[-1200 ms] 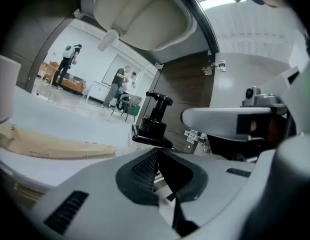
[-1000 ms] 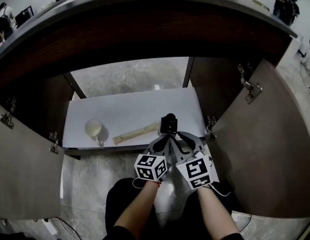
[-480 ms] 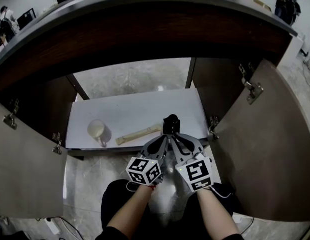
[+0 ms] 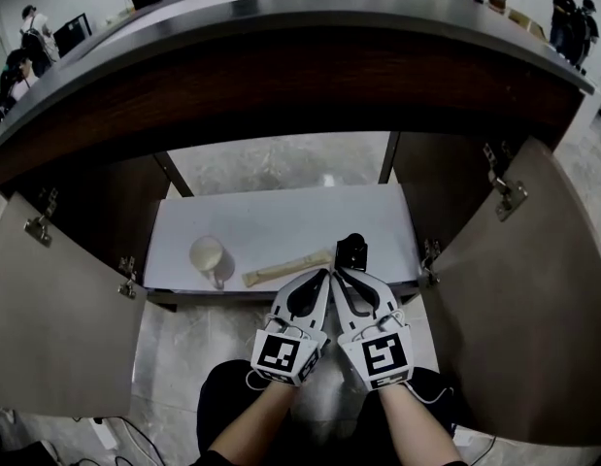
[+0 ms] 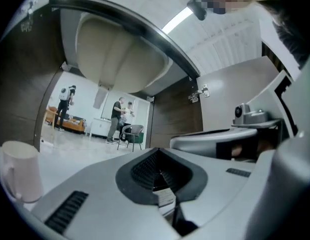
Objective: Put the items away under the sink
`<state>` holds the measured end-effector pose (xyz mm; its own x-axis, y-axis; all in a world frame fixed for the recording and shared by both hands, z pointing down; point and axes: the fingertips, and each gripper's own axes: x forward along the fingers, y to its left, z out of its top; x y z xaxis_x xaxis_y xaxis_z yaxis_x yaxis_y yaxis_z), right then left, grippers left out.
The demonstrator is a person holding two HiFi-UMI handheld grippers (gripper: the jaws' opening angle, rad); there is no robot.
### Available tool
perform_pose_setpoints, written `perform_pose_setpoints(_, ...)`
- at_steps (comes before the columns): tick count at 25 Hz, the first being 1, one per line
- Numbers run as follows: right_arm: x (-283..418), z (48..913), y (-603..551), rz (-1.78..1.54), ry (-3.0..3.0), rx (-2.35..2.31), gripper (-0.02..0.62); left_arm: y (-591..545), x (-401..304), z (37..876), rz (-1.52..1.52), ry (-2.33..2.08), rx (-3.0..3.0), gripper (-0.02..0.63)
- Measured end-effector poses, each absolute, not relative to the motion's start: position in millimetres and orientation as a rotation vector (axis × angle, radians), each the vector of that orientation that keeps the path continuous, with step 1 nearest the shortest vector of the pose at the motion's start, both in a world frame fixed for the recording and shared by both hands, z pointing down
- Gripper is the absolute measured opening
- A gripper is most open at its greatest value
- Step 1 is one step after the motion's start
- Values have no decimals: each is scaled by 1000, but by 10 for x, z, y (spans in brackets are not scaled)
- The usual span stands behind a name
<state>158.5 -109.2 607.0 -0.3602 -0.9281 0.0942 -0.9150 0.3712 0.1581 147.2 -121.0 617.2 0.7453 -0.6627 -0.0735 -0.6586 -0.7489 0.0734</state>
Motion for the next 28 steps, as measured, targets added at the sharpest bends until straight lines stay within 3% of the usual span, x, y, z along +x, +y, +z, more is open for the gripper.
perform_pose_setpoints(11, 1142, 5549, -850, -333, -2519, 1696, 41, -915, 1017, 5677, -284, -1280, 2894, 9)
perform_pose_setpoints(19, 1086, 4356, -666, -162, -2587, 1813, 31, -803, 935, 4440, -278, -1292, 2905, 8)
perform_pose_setpoints(25, 981, 3619, -656, -149, -2591, 1764, 31, -725, 882, 3935, -211, -1188, 2940, 9)
perform_pose_setpoints(28, 837, 3645, -672, -72, -2593, 1707, 31, -727, 913, 4077, 10, -1101, 2993, 9)
